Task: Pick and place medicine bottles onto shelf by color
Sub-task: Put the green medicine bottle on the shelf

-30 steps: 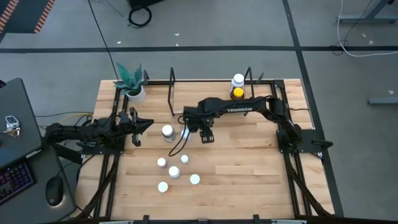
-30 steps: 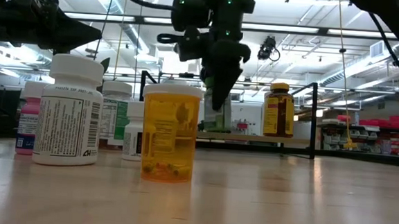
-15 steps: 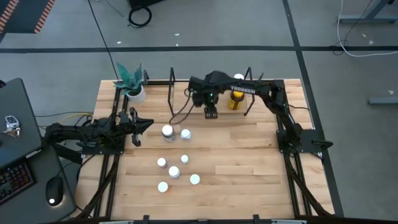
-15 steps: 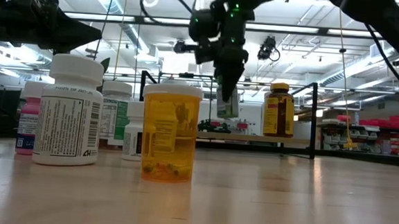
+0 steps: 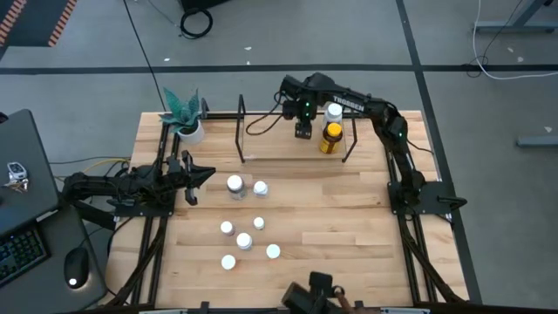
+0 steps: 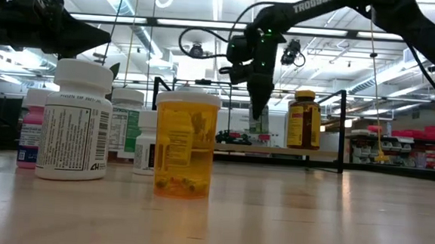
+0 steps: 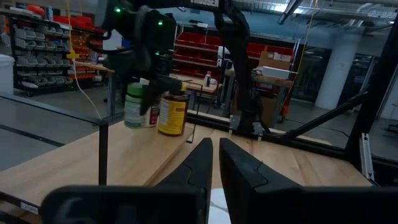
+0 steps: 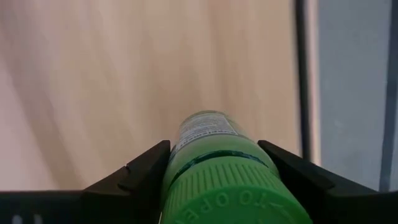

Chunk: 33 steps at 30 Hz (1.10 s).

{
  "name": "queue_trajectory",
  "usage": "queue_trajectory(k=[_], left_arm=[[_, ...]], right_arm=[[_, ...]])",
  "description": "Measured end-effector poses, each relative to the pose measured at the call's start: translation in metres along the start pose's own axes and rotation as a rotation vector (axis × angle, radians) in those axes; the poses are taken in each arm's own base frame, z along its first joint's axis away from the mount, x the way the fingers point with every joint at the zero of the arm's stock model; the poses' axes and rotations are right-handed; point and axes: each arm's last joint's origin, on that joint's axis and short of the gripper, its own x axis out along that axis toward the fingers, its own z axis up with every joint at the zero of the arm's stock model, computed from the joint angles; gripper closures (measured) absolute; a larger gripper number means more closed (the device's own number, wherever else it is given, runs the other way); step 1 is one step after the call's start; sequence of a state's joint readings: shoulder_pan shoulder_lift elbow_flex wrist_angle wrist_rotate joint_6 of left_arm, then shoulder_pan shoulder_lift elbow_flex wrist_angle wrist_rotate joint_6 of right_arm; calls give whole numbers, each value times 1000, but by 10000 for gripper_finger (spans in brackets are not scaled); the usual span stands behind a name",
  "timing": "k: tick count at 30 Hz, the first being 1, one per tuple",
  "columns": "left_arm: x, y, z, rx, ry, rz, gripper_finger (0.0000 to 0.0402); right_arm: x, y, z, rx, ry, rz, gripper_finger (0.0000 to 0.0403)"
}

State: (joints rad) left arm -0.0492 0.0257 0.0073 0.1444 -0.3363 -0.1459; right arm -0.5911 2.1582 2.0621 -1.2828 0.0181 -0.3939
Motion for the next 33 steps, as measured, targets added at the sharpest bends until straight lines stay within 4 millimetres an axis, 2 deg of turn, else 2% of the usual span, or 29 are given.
queue_trajectory(k=[5,12,19,26,33], left_arm=[[0,0,0,0,1,0,361],[0,0,0,0,0,0,368],[0,0,0,0,0,0,371],[0,0,0,0,0,0,363],[0,0,0,0,0,0,371]], right_arm=[[4,-13,-2,2,-31,-20,163],[15,-19,-4,-18,-43,-29,163],[16,-28,-10,15,-49,11,163],[17,-29,-10,44,-58,32,162],[30,-28,-14,42,-32,15,162]])
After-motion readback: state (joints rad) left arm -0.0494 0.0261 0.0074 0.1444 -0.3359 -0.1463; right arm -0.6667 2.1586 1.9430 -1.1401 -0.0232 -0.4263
